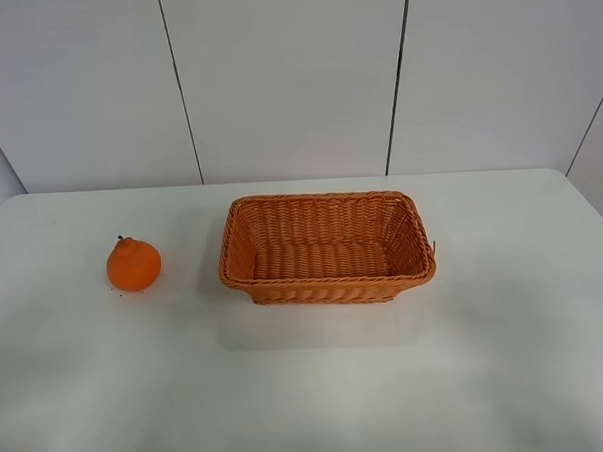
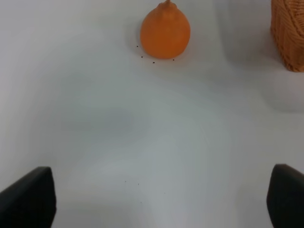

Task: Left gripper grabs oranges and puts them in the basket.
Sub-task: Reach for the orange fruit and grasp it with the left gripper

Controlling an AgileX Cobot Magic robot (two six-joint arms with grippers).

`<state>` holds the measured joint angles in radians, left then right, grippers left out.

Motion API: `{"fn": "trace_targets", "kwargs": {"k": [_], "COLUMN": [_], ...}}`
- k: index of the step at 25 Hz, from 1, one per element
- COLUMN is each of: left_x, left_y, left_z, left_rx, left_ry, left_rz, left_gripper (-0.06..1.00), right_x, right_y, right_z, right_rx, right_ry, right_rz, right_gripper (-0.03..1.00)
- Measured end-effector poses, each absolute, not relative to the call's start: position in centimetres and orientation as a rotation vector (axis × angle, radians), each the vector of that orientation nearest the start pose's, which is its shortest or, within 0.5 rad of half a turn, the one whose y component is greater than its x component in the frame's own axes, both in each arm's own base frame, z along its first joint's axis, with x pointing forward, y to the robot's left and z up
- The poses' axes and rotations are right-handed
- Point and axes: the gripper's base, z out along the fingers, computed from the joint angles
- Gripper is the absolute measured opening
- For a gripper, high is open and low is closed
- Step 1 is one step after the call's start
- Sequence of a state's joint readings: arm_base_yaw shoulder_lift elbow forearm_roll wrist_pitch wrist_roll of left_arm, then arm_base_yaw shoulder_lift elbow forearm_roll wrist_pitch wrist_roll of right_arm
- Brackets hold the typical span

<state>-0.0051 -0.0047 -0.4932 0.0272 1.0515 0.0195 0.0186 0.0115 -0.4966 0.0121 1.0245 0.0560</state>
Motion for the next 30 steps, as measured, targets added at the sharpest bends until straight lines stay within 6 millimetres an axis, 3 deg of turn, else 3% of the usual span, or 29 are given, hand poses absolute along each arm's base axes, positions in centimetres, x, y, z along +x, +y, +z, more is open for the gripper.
{"fn": "trace_targets", "kwargs": {"k": [17,22,27,30], "left_x": [-0.4,-0.1,3.7,7.1], "left_y": [0.2,0.2,0.0,-0.1], "left_z": [27.6,28.8,29.7,29.7], "left_rx": [0.024,0.024,0.029,0.031], "left_ry": [2.037,2.003,2.126,2.242], "left_rz": [0.042,0.038,0.007,0.007], "left_gripper": [0.99,0.99,0.99,0.99], "right_x": [-0.1,-0.1,-0.1,-0.1], "right_y": [0.1,0.1,0.1,0.1], "right_z": [27.9,27.9,27.9,27.9], "right_rx": [0.038,0.038,0.038,0.038], "right_ry": [2.023,2.023,2.023,2.023], "right_rz": [0.062,0.062,0.062,0.062], "right_gripper": [0.69,0.69,0.69,0.69]}}
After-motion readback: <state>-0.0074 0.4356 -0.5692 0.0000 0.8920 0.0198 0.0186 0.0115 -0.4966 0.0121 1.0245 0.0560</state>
